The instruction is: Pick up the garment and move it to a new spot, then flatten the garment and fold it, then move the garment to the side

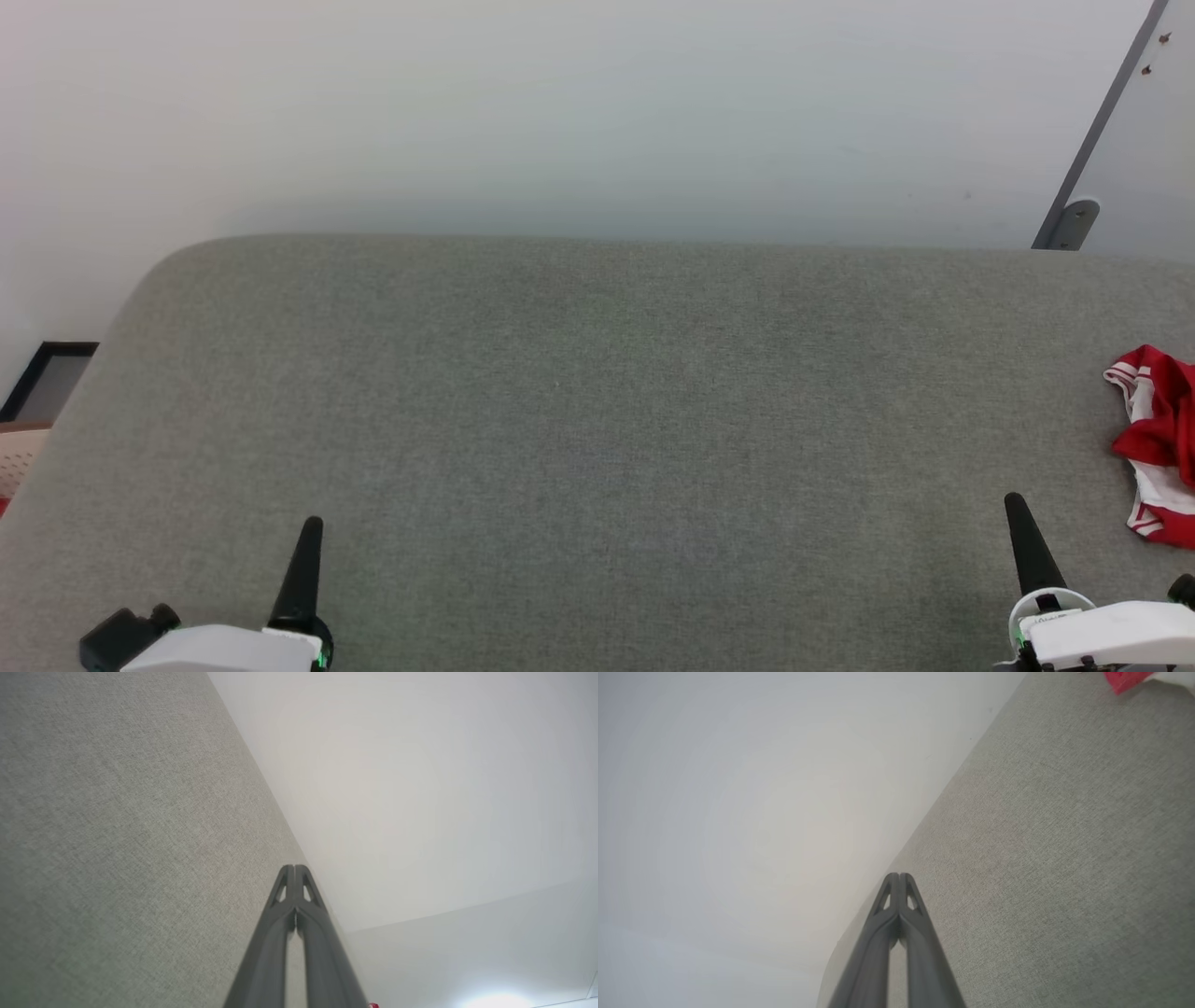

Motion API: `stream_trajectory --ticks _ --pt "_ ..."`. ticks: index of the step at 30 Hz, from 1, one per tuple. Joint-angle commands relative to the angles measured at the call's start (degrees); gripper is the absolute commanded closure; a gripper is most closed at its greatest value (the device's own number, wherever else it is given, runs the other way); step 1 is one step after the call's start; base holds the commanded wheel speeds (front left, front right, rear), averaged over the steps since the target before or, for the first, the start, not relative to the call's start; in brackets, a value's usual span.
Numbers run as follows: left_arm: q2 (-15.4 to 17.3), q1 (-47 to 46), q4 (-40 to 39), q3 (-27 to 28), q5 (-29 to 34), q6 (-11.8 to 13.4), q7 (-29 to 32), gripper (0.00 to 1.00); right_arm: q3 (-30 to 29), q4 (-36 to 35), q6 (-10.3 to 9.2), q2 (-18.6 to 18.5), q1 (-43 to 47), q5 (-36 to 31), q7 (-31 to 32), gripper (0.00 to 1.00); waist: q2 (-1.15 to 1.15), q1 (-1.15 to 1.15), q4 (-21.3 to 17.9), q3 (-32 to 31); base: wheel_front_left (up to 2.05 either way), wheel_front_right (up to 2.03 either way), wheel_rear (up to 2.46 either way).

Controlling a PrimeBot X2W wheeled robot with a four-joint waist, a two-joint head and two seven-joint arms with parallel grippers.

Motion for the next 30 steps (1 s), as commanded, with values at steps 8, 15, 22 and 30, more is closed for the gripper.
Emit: stream_trajectory --ticks 8,15,22,30 --pt "-0.76 -1.91 -0.70 0.76 -3.96 -0.13 1.45 1.00 -0.41 -0.07 -0.04 0.10 -1.70 5.71 1.37 1.00 0.00 0.00 -0.15 0.25 0.00 0.00 0.00" --pt "-1.44 -2.46 -0.76 1.10 -6.68 -0.15 2.39 1.00 -0.68 0.13 -0.05 0.12 -2.33 9.58 2.30 1.00 0.00 0.00 -0.28 0.46 0.00 0.00 0.00" --pt "-2.15 -3.00 -0.81 1.41 -9.15 -0.16 3.36 1.00 -0.93 0.33 -0.05 0.15 -2.75 13.21 3.20 1.00 0.00 0.00 -0.41 0.67 0.00 0.00 0.00" --pt "-2.94 -3.49 -0.84 1.74 -12.02 -0.17 4.35 1.00 -1.17 0.55 -0.06 0.17 -3.25 16.92 4.20 1.00 0.00 0.00 -0.55 0.91 0.00 0.00 0.00"
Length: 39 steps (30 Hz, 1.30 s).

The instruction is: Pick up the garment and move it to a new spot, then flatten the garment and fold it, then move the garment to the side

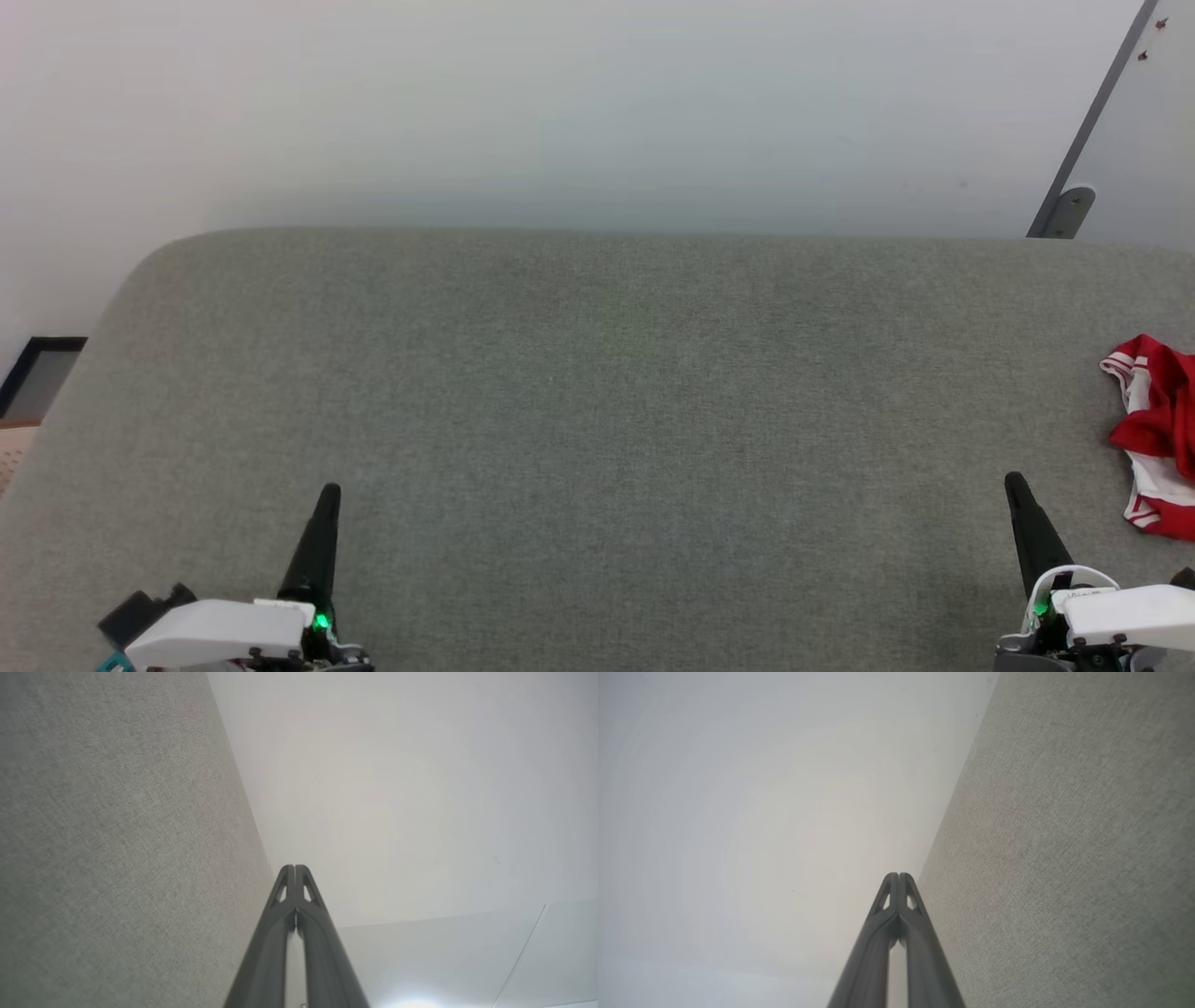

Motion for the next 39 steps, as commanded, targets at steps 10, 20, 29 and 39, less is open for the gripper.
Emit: stream_trajectory --ticks 10,20,29,39 --pt "-0.98 -1.49 -0.37 0.65 -4.03 -0.19 1.41 1.00 -0.53 0.13 -0.07 0.18 -1.51 5.36 1.39 1.00 0.00 0.00 -0.19 0.32 0.00 0.00 0.00" --pt "-1.82 -2.07 -0.42 1.03 -6.94 -0.21 2.50 1.00 -0.76 0.40 -0.07 0.21 -2.09 9.60 2.45 1.00 0.00 0.00 -0.38 0.62 0.00 0.00 0.00" --pt "-2.27 -2.46 -0.44 1.24 -8.63 -0.22 3.13 1.00 -0.89 0.52 -0.08 0.23 -2.49 12.02 3.08 1.00 0.00 0.00 -0.50 0.83 0.00 0.00 0.00" --pt "-2.23 -2.43 -0.44 1.21 -8.64 -0.22 3.11 1.00 -0.86 0.51 -0.07 0.23 -2.17 12.03 3.07 1.00 0.00 0.00 -0.50 0.83 0.00 0.00 0.00"
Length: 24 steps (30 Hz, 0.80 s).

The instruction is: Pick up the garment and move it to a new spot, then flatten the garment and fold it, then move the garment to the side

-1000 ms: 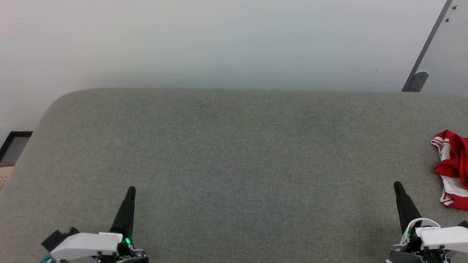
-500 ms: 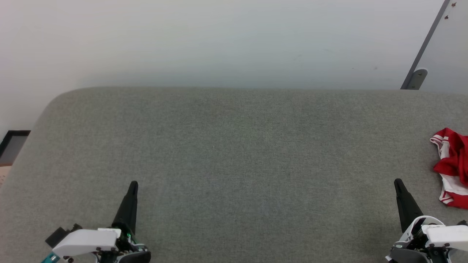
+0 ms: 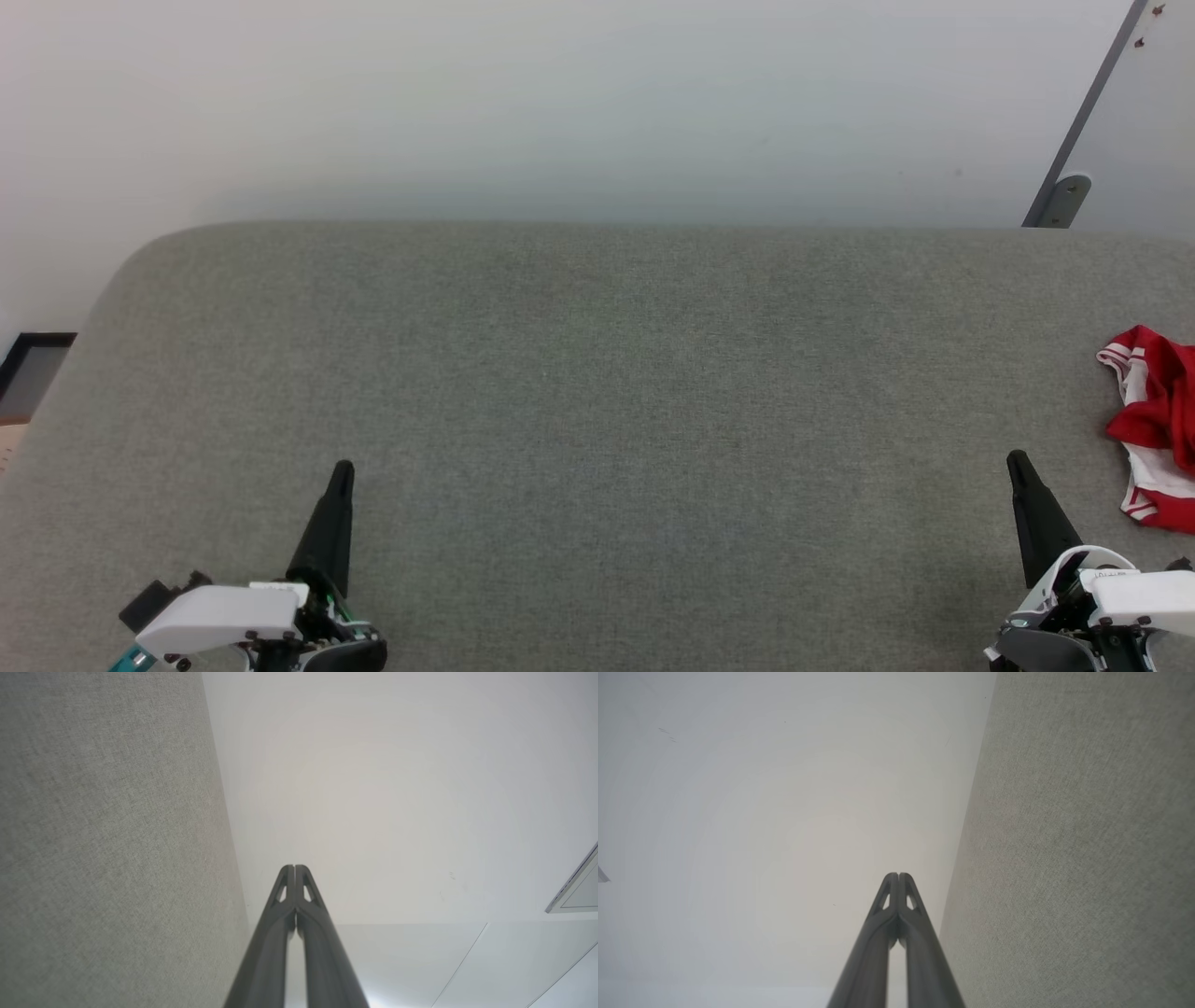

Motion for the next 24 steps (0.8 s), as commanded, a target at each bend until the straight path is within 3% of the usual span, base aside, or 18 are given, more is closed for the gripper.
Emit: stream_trajectory --ticks 1,24 --pt "0.02 -0.57 -0.11 0.15 -0.14 -0.22 0.13 1.00 0.01 0.02 -0.08 0.20 -0.16 0.21 0.15 1.00 0.00 0.00 0.00 0.00 0.00 0.00 0.00" --pt "0.02 -0.56 -0.11 0.12 -0.17 -0.22 0.11 1.00 0.02 0.02 -0.08 0.20 -0.16 0.22 0.14 1.00 0.00 0.00 0.00 0.00 0.00 0.00 0.00"
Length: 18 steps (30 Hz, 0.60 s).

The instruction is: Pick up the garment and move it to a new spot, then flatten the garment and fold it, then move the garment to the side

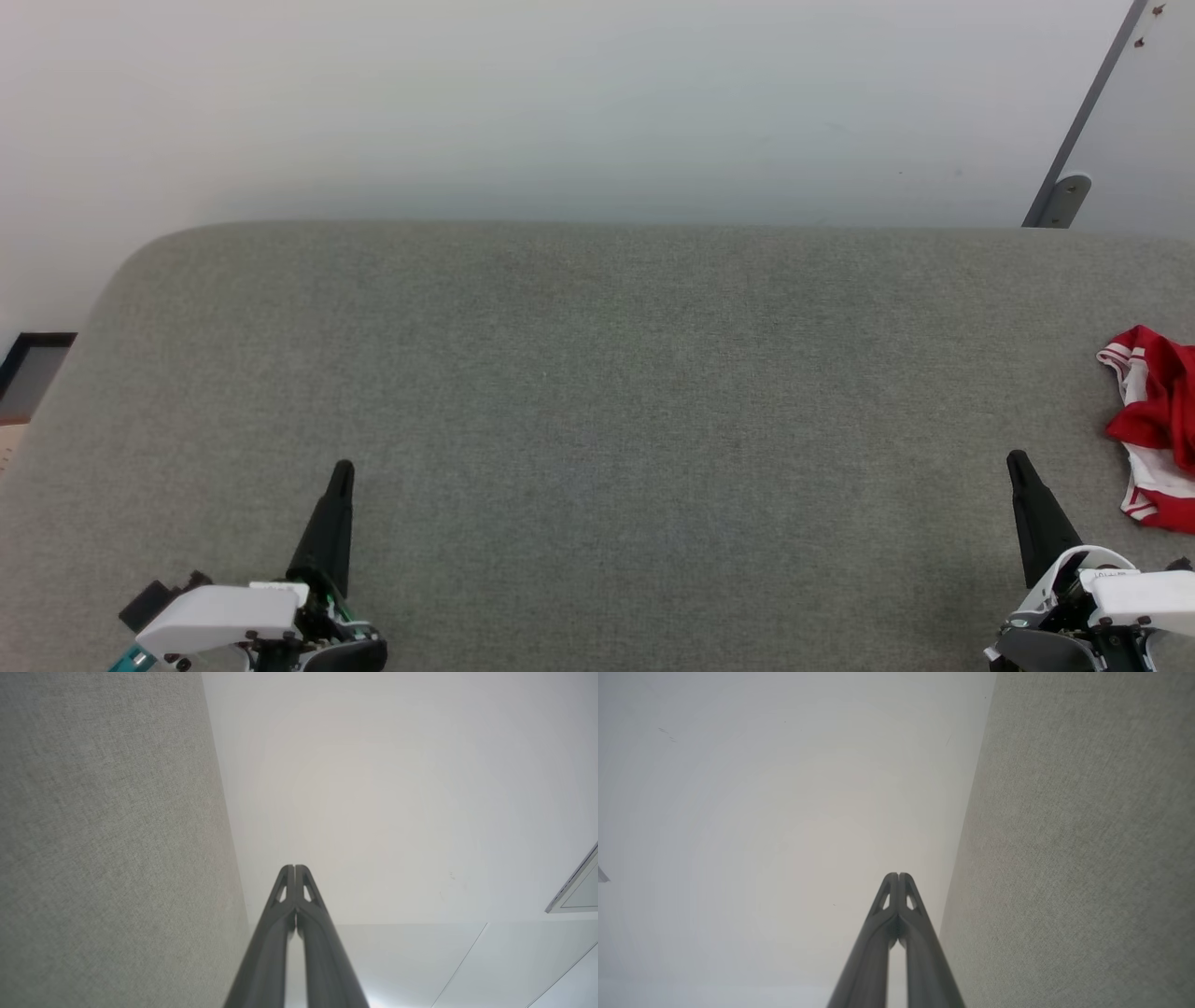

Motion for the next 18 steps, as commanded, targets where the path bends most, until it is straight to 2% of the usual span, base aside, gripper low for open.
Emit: stream_trajectory --ticks 1,18 --pt "0.02 -0.55 -0.10 0.12 -0.17 -0.22 0.10 1.00 0.02 0.02 -0.08 0.20 -0.16 0.22 0.14 1.00 0.00 0.00 0.00 0.00 0.00 0.00 0.00" --pt "0.02 -0.55 -0.11 0.10 -0.18 -0.22 0.09 1.00 0.03 0.02 -0.08 0.20 -0.16 0.23 0.13 1.00 0.00 0.00 0.00 0.00 0.00 0.00 0.00"
